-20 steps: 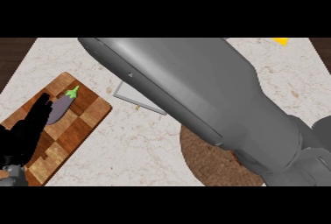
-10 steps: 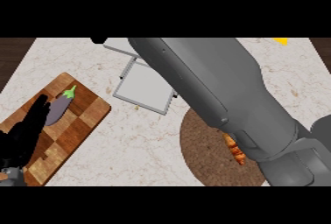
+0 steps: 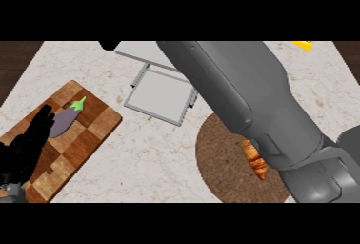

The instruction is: Pick the bell pepper from the placemat and place it in the tiered shelf

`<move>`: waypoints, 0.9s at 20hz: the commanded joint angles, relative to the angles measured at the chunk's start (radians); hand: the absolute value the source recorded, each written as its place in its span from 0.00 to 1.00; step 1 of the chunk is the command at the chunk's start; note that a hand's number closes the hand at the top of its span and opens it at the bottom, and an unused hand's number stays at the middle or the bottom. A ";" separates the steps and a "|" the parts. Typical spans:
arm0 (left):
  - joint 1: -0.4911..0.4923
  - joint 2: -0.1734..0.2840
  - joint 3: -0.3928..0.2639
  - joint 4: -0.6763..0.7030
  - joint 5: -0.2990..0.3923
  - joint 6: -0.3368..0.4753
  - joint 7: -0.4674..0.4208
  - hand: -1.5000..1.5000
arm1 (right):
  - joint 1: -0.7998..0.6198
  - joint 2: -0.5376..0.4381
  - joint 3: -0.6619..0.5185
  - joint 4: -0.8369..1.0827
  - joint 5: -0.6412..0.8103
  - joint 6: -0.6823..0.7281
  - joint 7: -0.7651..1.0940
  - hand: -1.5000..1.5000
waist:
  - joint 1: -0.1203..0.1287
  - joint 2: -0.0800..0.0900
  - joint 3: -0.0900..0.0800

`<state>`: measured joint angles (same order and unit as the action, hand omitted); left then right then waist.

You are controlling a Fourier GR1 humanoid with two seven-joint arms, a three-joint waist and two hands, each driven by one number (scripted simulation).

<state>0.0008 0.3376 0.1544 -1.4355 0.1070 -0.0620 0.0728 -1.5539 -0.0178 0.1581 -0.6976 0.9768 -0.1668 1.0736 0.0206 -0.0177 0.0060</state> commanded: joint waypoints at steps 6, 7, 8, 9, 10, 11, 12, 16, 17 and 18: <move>0.014 -0.031 -0.011 0.045 -0.015 -0.002 -0.018 0.50 | 0.035 0.017 -0.055 -0.058 -0.019 -0.181 0.080 0.00 | -0.004 0.020 -0.007; 0.012 -0.018 -0.002 0.052 -0.015 -0.004 -0.008 0.50 | 0.034 0.016 -0.095 -0.068 -0.021 -0.192 0.053 0.00 | -0.009 0.020 -0.007; 0.008 -0.008 -0.004 0.009 -0.003 -0.015 0.028 0.50 | 0.094 0.017 -0.076 -0.105 -0.052 -0.223 0.052 0.00 | -0.006 0.017 -0.006; -0.008 -0.011 0.001 0.020 0.000 -0.012 0.024 0.50 | 0.063 0.017 -0.112 -0.087 -0.058 -0.234 0.055 0.00 | -0.003 0.020 -0.006; 0.001 -0.021 -0.008 0.043 -0.023 0.000 0.004 0.50 | 0.091 0.017 -0.097 -0.128 -0.072 -0.250 0.053 0.00 | -0.009 0.018 -0.006; -0.015 -0.034 -0.010 0.064 -0.041 0.024 -0.015 0.50 | 0.118 0.017 -0.119 -0.156 -0.097 -0.277 0.002 0.00 | -0.015 0.020 -0.006; 0.038 -0.007 0.014 0.022 0.001 -0.018 0.005 0.50 | 0.080 0.017 -0.121 -0.209 -0.088 -0.237 0.078 0.00 | -0.014 0.010 -0.006; -0.026 -0.012 0.016 0.048 0.010 -0.016 0.037 0.50 | 0.107 0.017 -0.126 -0.333 -0.099 -0.277 0.073 0.00 | -0.031 0.010 -0.006; 0.032 0.002 0.026 0.036 0.004 -0.029 0.005 0.50 | 0.112 0.017 -0.148 -0.378 -0.069 -0.260 0.099 0.00 | -0.036 0.005 -0.005; 0.008 -0.007 0.022 0.029 -0.007 0.000 0.040 0.50 | 0.137 0.015 -0.144 -0.439 -0.069 -0.239 0.090 0.00 | -0.044 0.004 -0.005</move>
<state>0.0004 0.3357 0.1767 -1.4293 0.1006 -0.0668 0.0734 -1.4349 -0.0060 0.0295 -0.9960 0.8968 -0.3746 1.0461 -0.0055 -0.0112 0.0067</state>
